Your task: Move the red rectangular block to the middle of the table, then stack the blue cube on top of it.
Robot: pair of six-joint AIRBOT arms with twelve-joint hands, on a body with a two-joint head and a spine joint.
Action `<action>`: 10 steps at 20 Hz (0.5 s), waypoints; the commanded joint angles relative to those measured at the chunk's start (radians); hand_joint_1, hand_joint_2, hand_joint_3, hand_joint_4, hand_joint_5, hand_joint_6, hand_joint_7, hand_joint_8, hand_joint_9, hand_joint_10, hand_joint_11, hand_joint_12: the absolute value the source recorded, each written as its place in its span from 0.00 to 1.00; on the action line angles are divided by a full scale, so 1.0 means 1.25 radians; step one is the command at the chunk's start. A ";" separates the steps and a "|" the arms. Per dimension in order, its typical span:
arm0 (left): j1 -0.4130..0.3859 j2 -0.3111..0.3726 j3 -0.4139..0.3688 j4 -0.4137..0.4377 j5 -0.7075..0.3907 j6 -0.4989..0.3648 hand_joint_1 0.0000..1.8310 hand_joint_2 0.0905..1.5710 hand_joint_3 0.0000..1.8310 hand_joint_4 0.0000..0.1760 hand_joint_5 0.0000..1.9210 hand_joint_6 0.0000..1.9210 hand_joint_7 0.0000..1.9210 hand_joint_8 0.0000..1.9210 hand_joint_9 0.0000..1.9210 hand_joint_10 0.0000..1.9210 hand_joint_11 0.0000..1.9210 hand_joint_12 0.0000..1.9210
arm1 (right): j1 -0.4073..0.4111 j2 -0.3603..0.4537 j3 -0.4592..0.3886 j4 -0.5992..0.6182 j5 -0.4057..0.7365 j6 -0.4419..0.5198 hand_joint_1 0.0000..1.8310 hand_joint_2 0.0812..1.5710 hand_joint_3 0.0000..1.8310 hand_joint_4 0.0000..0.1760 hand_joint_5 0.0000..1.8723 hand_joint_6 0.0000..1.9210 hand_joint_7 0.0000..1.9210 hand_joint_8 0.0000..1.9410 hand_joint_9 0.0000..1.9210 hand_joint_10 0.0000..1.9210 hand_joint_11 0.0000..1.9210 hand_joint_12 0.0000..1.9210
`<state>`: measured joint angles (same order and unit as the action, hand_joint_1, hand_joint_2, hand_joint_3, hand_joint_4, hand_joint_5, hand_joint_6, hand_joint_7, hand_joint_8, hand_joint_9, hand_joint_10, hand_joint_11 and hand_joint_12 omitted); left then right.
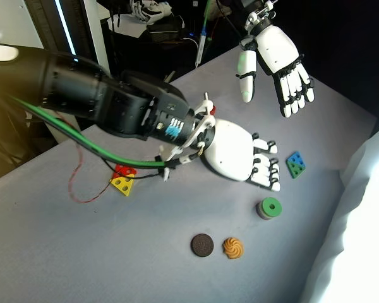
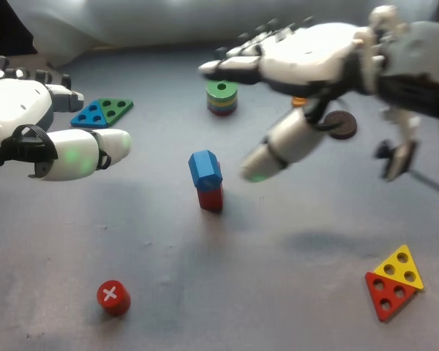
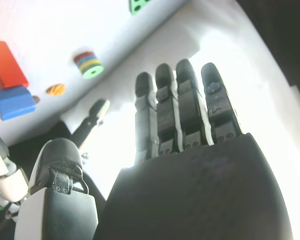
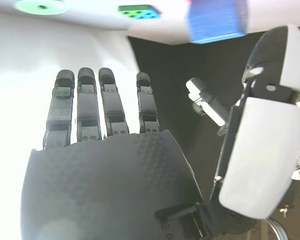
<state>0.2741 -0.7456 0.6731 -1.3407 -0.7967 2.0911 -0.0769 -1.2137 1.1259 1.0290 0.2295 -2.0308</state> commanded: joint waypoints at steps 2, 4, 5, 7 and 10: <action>-0.015 0.005 0.006 0.030 -0.060 0.018 0.00 0.74 0.00 0.00 0.19 0.00 0.16 0.00 0.12 0.00 0.00 0.07 | -0.009 0.052 -0.046 -0.074 0.071 0.007 0.29 0.43 0.00 0.00 0.00 0.00 0.00 0.00 0.00 0.00 0.00 0.00; -0.018 0.002 0.011 0.026 -0.060 0.023 0.00 0.74 0.00 0.00 0.19 0.00 0.17 0.00 0.12 0.00 0.00 0.09 | -0.022 0.117 -0.092 -0.088 0.073 0.007 0.30 0.43 0.00 0.00 0.00 0.00 0.00 0.00 0.00 0.00 0.00 0.00; -0.018 0.002 0.012 0.026 -0.060 0.024 0.00 0.75 0.00 0.00 0.19 0.00 0.17 0.00 0.12 0.00 0.00 0.10 | -0.027 0.150 -0.115 -0.103 0.079 0.007 0.30 0.43 0.00 0.00 0.00 0.00 0.00 0.00 0.00 0.00 0.00 0.00; -0.018 0.003 0.013 0.035 -0.060 0.024 0.00 0.75 0.00 0.00 0.19 0.00 0.17 0.00 0.12 0.00 0.00 0.10 | -0.047 0.221 -0.165 -0.142 0.111 0.007 0.28 0.44 0.00 0.00 0.00 0.00 0.00 0.00 0.00 0.00 0.00 0.00; -0.018 0.003 0.008 0.042 -0.060 0.024 0.00 0.75 0.00 0.00 0.19 0.00 0.17 0.00 0.12 0.00 0.00 0.10 | -0.083 0.301 -0.221 -0.233 0.107 0.008 0.29 0.45 0.00 0.00 0.00 0.00 0.00 0.00 0.00 0.00 0.00 0.00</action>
<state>0.2634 -0.7536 0.6823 -1.3525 -0.8104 2.1208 -0.2058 -0.8150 0.8360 0.7479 0.2939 -2.0186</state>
